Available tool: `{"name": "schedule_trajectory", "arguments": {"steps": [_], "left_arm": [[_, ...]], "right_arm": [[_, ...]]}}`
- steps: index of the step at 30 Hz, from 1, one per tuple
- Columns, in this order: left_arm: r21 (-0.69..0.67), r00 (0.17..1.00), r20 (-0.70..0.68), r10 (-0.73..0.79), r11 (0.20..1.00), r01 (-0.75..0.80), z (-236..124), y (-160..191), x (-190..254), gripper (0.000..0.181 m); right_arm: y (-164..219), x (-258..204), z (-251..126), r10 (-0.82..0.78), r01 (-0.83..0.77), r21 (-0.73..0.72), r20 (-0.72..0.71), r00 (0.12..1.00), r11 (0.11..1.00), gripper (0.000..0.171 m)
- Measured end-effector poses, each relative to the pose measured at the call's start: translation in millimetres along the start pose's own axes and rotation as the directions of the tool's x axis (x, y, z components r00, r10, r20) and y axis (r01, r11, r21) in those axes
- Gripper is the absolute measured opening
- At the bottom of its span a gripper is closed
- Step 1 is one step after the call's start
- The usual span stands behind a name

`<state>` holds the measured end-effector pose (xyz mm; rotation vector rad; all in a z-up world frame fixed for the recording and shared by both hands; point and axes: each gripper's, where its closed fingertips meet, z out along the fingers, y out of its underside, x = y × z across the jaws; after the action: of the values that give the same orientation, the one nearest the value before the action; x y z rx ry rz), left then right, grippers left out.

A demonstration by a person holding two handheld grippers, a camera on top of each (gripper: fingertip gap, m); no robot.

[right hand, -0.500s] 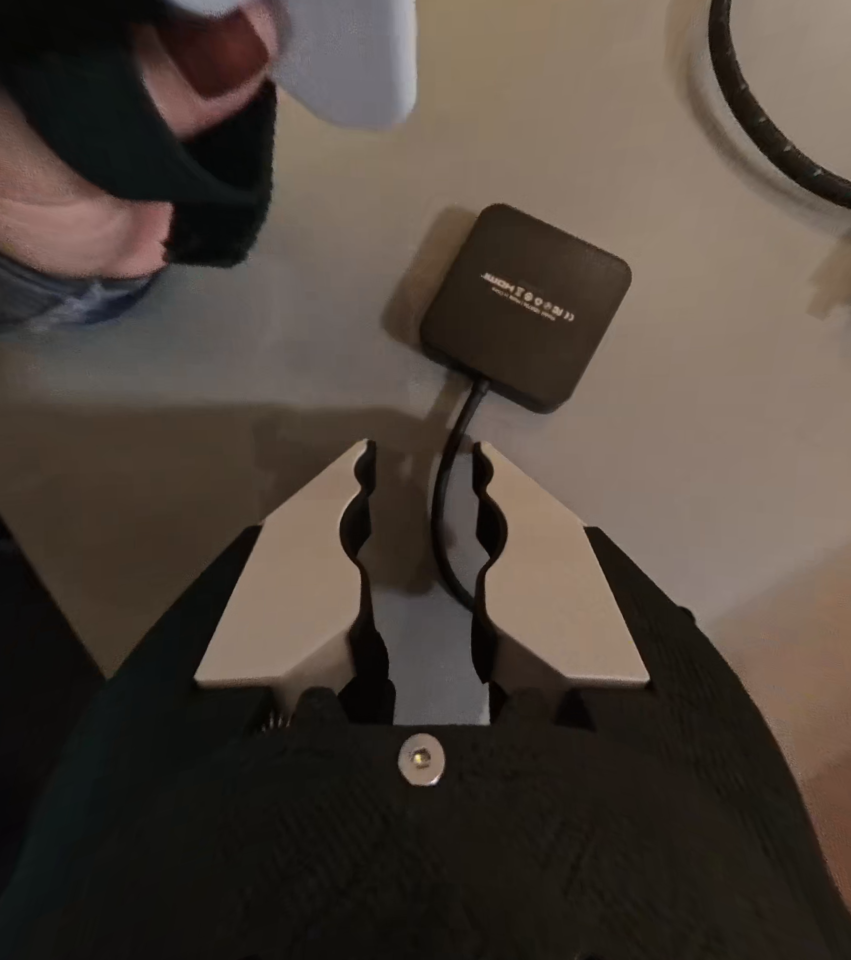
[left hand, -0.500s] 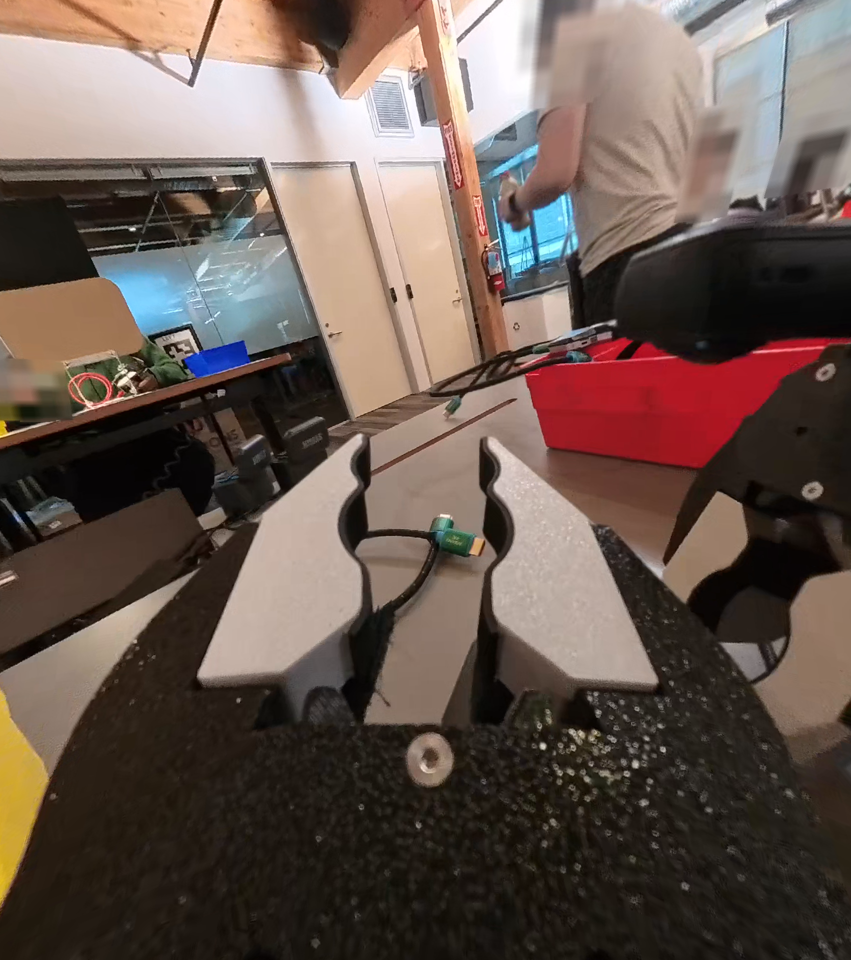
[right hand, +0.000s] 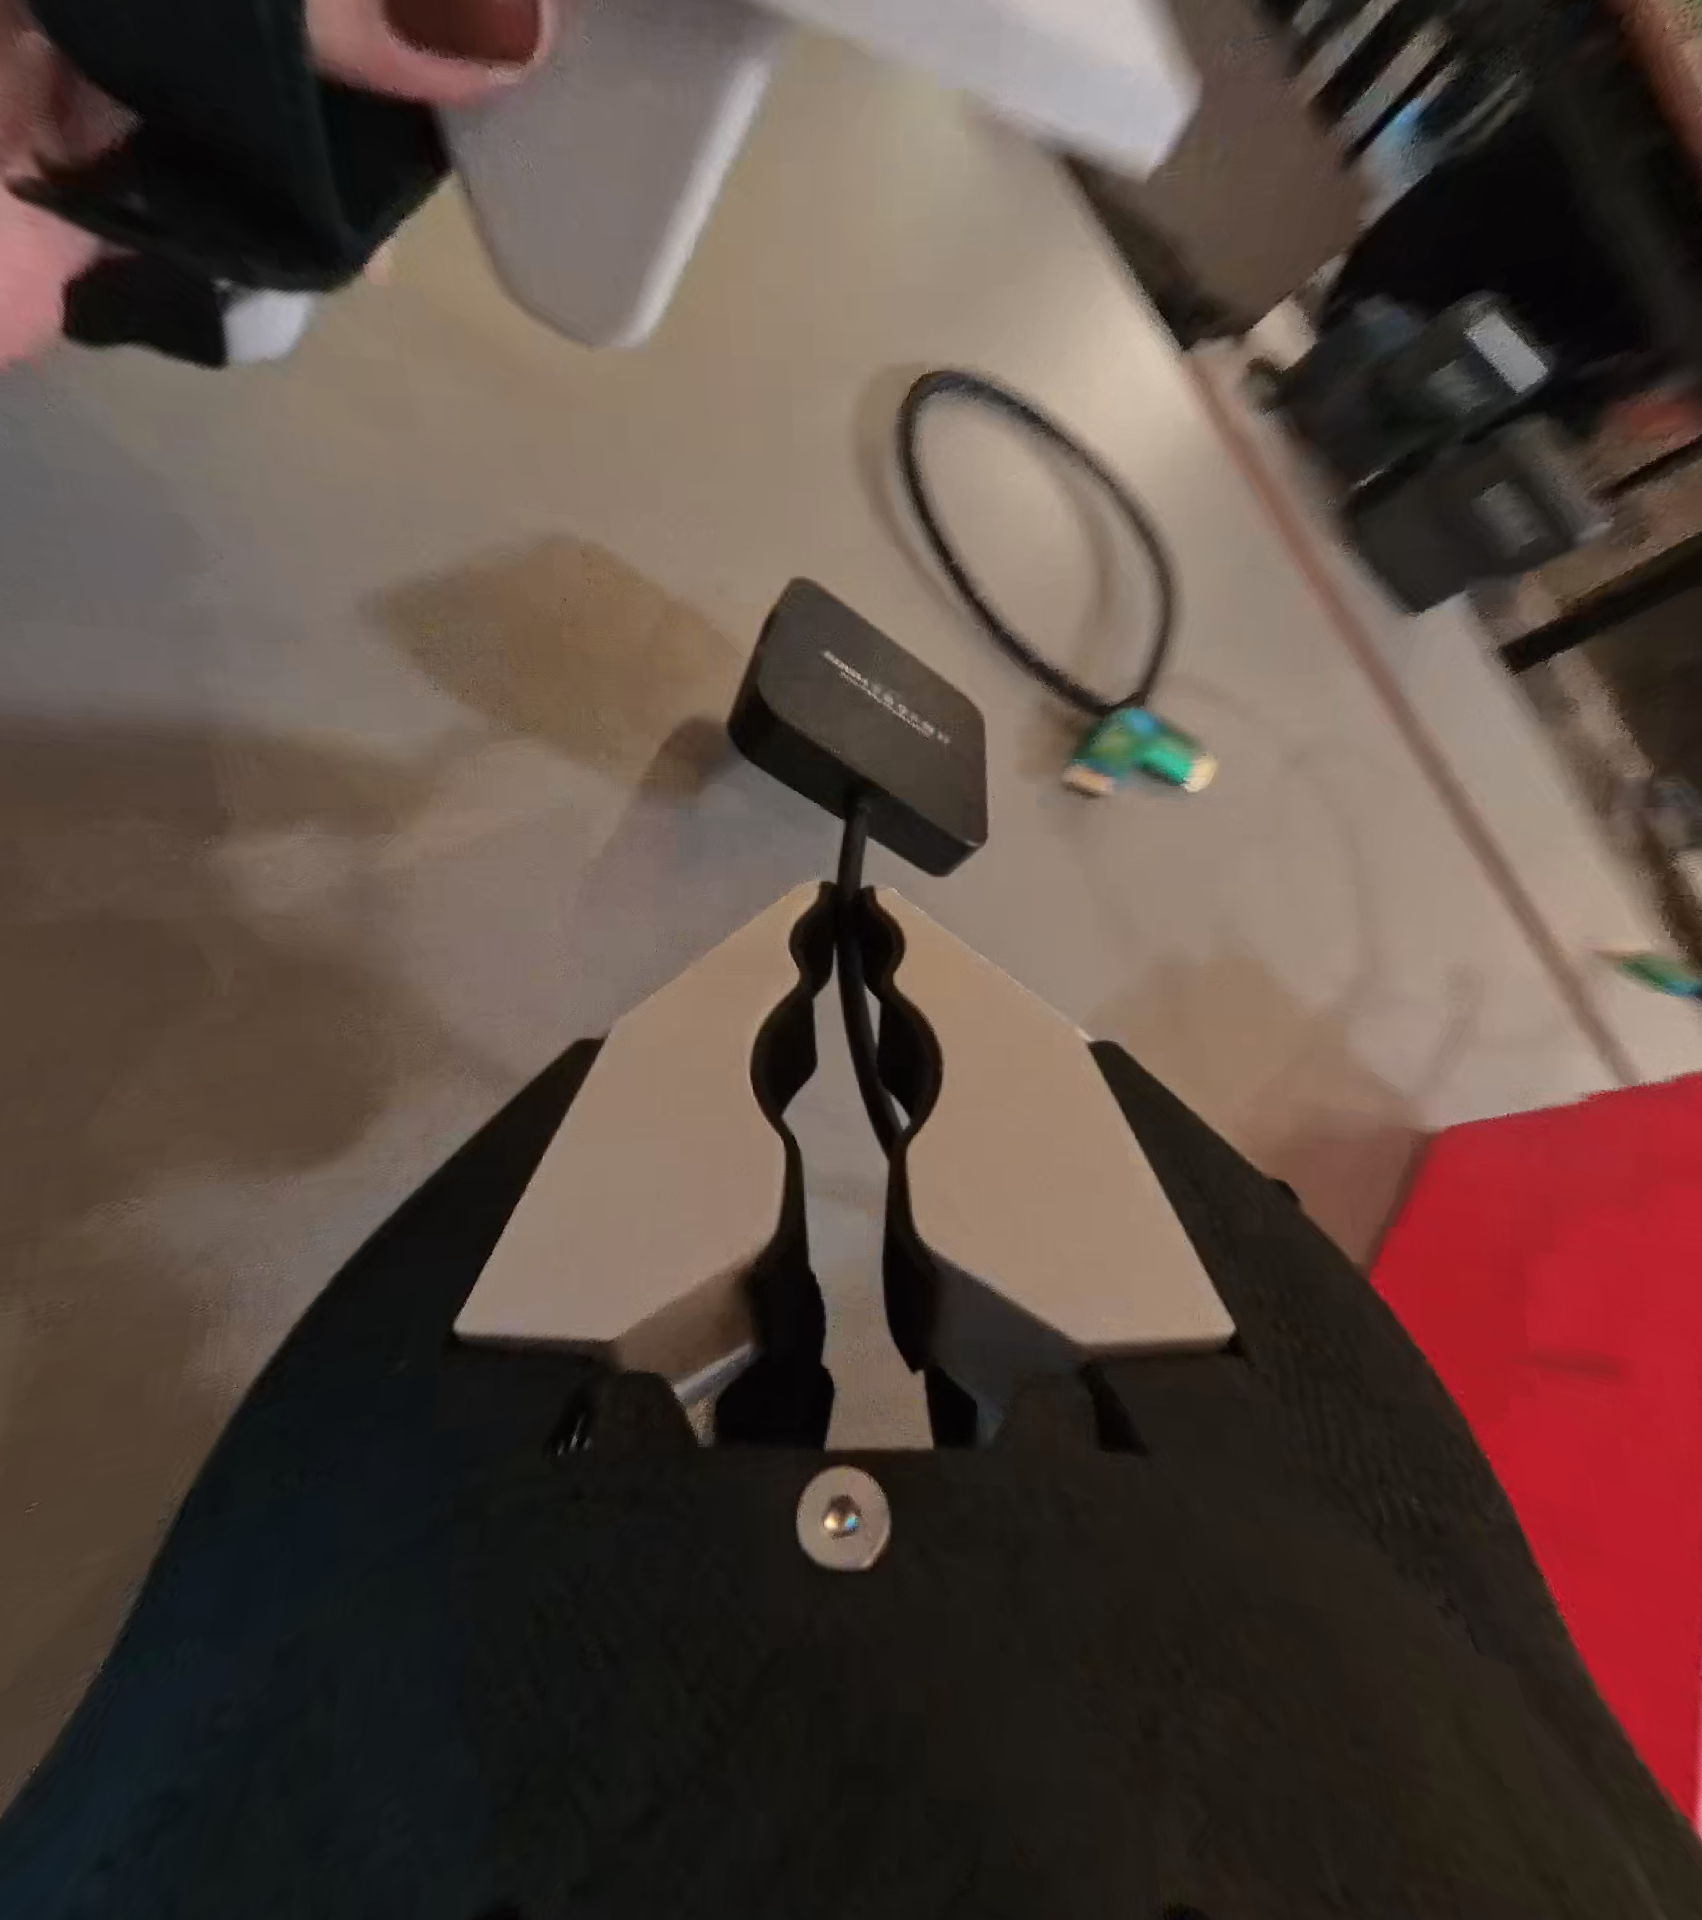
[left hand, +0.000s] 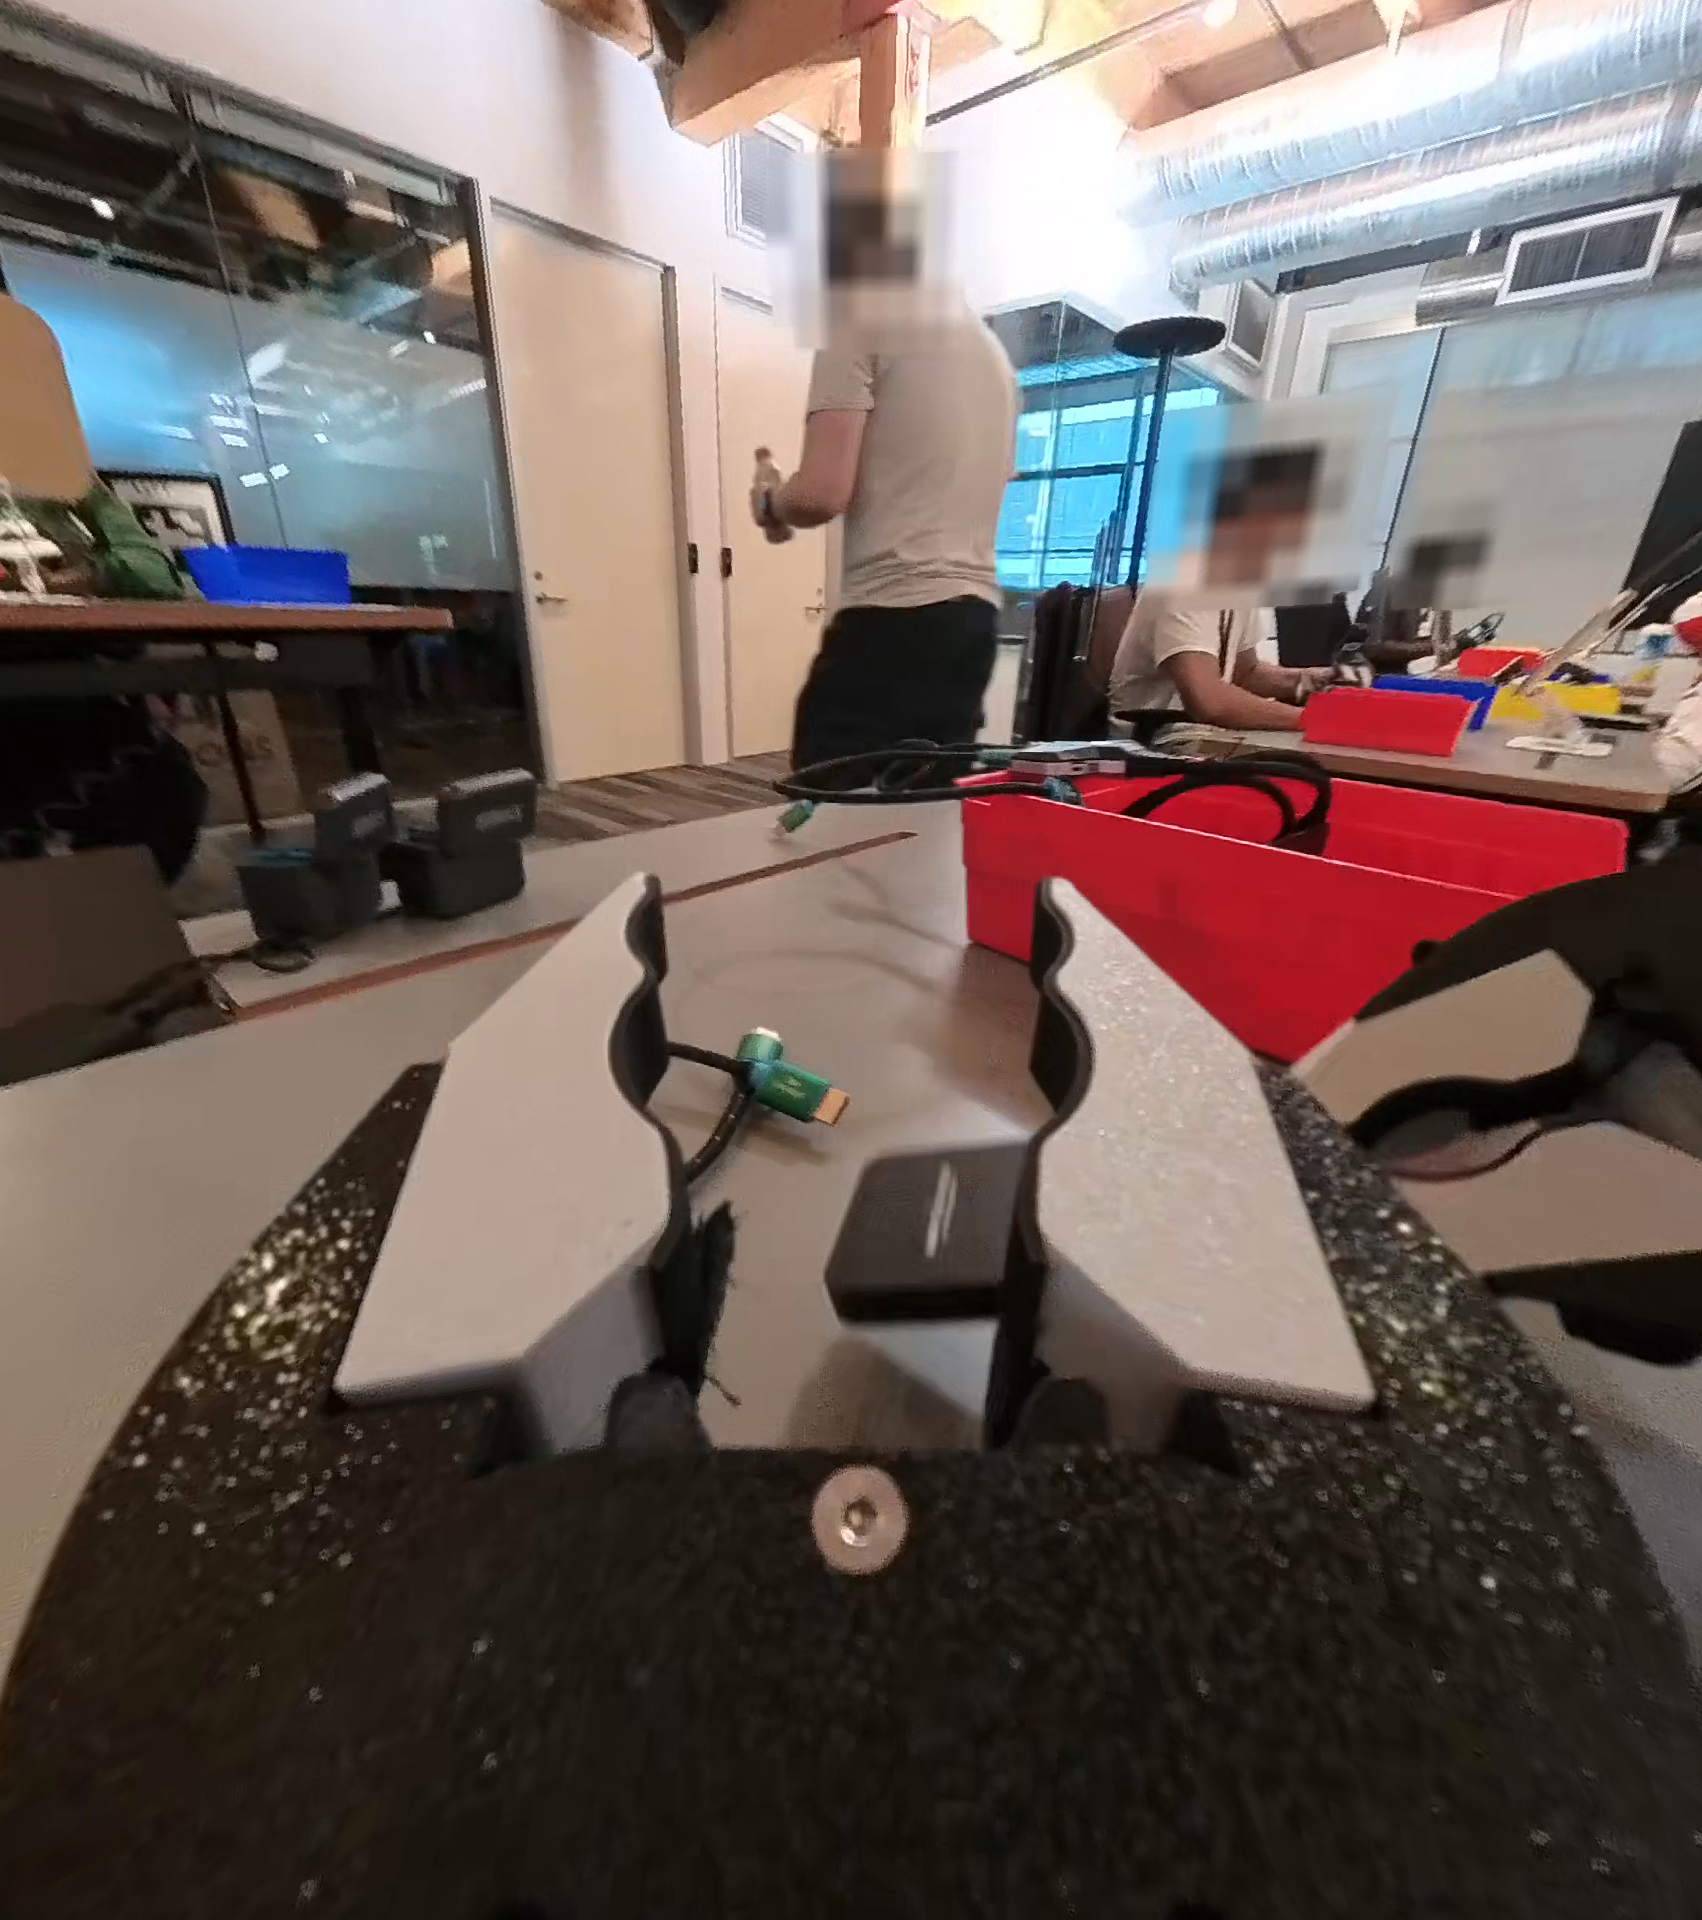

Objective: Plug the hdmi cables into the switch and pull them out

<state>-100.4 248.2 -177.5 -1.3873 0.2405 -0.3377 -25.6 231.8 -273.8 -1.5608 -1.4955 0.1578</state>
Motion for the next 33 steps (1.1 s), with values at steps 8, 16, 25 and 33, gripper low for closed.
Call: {"name": "schedule_trajectory", "arguments": {"steps": [8, 16, 25, 33], "left_arm": [[-0.117, 0.950, -0.154, -0.272, 0.960, 0.256, 8.1, 19.2, 22.2, 0.097], [-0.175, 0.736, -0.506, -0.450, 0.889, 0.423, -3.1, 1.8, 73.8, 0.063], [-0.022, 0.839, -0.538, -0.086, 0.996, 0.088, -13.9, -6.9, 90.7, 0.011], [0.040, 0.719, -0.367, 0.591, 0.782, -0.622, -8.9, 25.6, 96.6, 0.011]], "right_arm": [[-38.5, 45.8, -51.6, -0.123, 0.245, 0.251, -0.420, 0.899, 0.937, 0.003], [-61.3, 20.4, -67.4, -0.281, 0.503, 0.301, -0.553, 0.784, 0.810, 0.002], [-55.0, 7.4, -78.8, -0.285, 0.492, 0.421, -0.464, 0.839, 0.762, 0.028], [-43.9, 23.6, -110.5, -0.297, 0.435, 0.408, -0.360, 0.885, 0.803, 0.044]]}}
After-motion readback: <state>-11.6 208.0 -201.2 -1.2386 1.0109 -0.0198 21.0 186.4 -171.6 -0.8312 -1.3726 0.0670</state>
